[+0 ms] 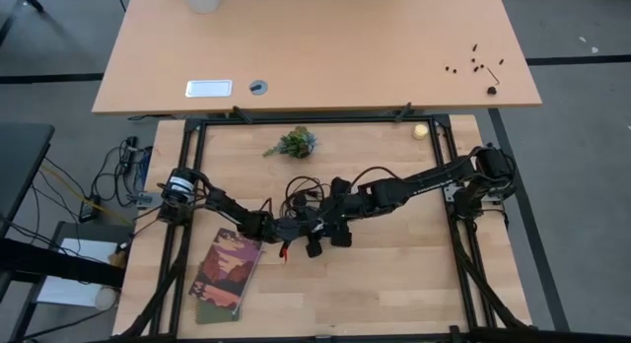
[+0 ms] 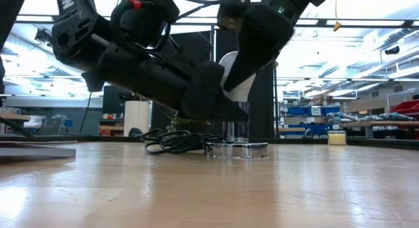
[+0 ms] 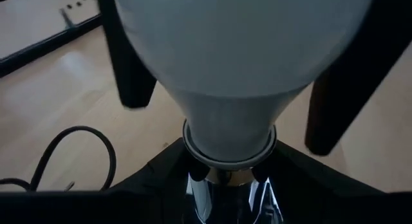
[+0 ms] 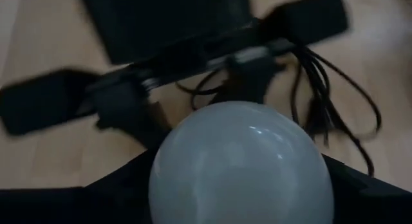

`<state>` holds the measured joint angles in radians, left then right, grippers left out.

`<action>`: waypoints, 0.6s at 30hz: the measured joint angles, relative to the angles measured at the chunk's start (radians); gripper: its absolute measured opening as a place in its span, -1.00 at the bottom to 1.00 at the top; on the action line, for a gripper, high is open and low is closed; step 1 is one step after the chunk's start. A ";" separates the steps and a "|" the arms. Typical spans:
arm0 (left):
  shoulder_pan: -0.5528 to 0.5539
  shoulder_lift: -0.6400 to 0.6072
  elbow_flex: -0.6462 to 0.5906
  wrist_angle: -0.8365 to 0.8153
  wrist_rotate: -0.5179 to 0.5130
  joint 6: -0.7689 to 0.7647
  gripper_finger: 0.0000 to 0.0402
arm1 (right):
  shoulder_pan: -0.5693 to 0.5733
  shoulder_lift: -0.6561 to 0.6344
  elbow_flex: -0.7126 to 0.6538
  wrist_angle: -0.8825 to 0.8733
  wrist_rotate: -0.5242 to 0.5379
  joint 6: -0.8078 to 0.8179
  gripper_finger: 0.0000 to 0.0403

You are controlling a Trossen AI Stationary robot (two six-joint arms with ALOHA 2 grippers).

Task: Screw lightbulb
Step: Remove the white lightbulb from the lamp socket

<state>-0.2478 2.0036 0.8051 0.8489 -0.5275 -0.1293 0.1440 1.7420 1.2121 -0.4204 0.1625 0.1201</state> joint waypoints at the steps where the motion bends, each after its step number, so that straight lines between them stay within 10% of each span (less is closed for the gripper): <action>1: 0.000 0.000 0.000 0.000 0.010 0.017 -0.04 | -0.005 0.000 0.000 0.000 -0.009 -0.046 0.33; 9: 0.000 -0.001 0.000 0.020 0.124 0.101 -0.04 | -0.052 -0.001 0.000 -0.037 -0.272 -0.512 0.45; 18: 0.012 -0.001 -0.001 0.030 0.203 0.126 -0.04 | -0.033 -0.014 0.000 -0.097 -0.179 -0.671 0.37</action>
<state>-0.2358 2.0027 0.8043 0.8791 -0.3245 -0.0032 0.1107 1.7283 1.2118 -0.5176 -0.0163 -0.5504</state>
